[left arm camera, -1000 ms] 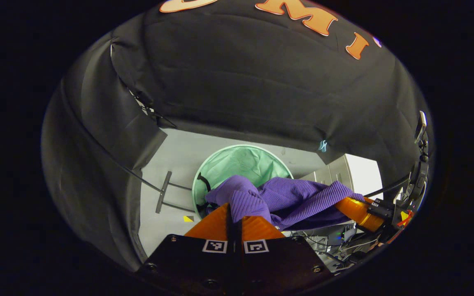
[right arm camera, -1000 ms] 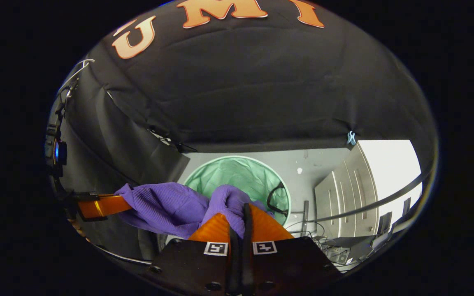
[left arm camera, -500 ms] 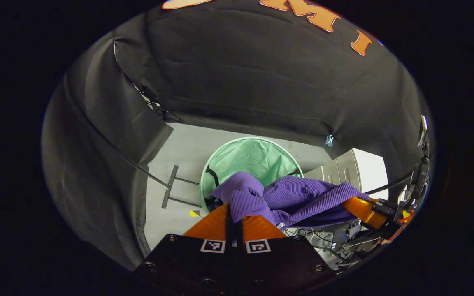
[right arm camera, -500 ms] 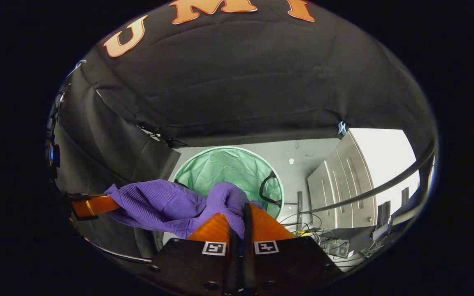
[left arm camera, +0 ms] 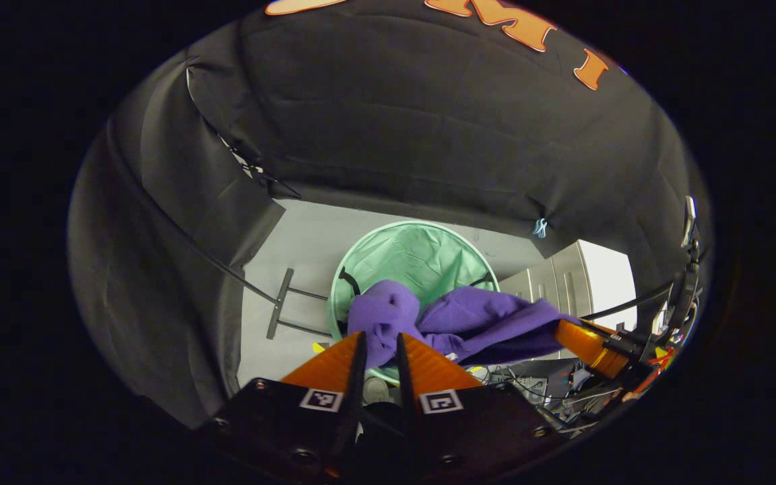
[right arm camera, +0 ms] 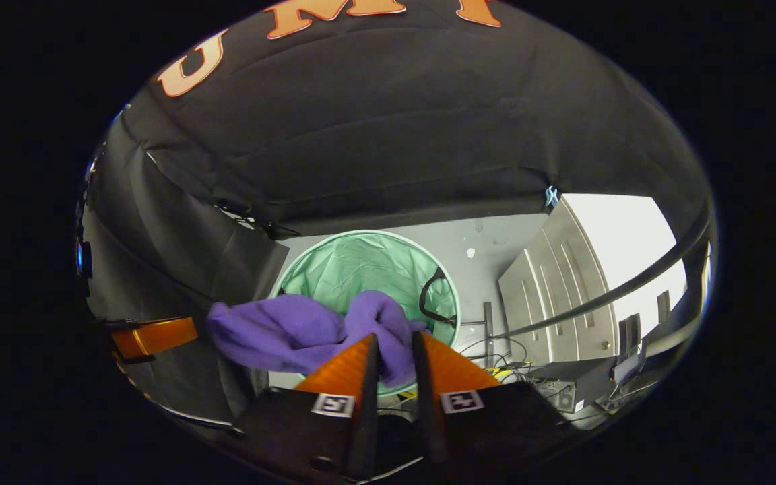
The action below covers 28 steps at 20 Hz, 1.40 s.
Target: Grasp the clothes on the hanger with both hands and then place them into the laundry hamper below.
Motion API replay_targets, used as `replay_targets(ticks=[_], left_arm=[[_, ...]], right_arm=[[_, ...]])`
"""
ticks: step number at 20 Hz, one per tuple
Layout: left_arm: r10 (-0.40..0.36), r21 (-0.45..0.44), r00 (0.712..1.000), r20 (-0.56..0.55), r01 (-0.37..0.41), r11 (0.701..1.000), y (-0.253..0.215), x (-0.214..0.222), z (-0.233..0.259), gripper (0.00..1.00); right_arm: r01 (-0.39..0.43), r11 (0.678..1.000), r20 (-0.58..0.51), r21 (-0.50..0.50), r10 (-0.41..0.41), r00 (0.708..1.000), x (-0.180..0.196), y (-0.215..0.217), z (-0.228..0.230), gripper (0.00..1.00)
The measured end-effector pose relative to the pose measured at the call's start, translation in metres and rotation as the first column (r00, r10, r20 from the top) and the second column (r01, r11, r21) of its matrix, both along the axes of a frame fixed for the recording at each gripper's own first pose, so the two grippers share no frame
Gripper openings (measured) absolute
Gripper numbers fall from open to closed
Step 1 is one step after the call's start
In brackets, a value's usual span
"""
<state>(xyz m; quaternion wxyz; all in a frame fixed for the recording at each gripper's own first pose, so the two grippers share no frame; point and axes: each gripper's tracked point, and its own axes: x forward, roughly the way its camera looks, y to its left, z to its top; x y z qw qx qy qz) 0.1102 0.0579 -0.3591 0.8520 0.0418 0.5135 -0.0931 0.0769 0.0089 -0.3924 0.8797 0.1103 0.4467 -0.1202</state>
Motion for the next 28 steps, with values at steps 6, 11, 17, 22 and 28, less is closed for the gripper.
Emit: replay_targets(ticks=[6,11,17,22,28], left_arm=[[0.025,0.006,1.000,0.018,-0.025,1.000,0.006,0.001,0.002,0.72],[0.024,0.006,0.999,0.044,-0.024,1.000,0.006,-0.001,0.011,0.92],[0.004,0.026,0.984,0.180,-0.009,1.000,0.004,0.012,0.057,0.97],[-0.015,0.012,0.942,0.335,0.012,1.000,-0.002,0.024,0.114,0.98],[-0.074,0.039,0.834,0.547,0.063,0.997,-0.009,0.027,0.186,0.97]], right_arm=[[-0.001,0.999,0.045,-0.036,0.003,0.999,0.003,-0.009,0.017,0.82],[0.012,0.998,0.060,-0.054,-0.008,0.998,-0.004,-0.014,0.023,0.99],[0.037,0.995,0.151,-0.092,-0.023,0.988,0.001,-0.024,0.067,0.99],[0.062,0.992,0.276,-0.108,-0.029,0.961,0.011,-0.029,0.127,0.99],[0.070,0.984,0.427,-0.163,0.007,0.904,0.012,-0.026,0.207,0.99]])
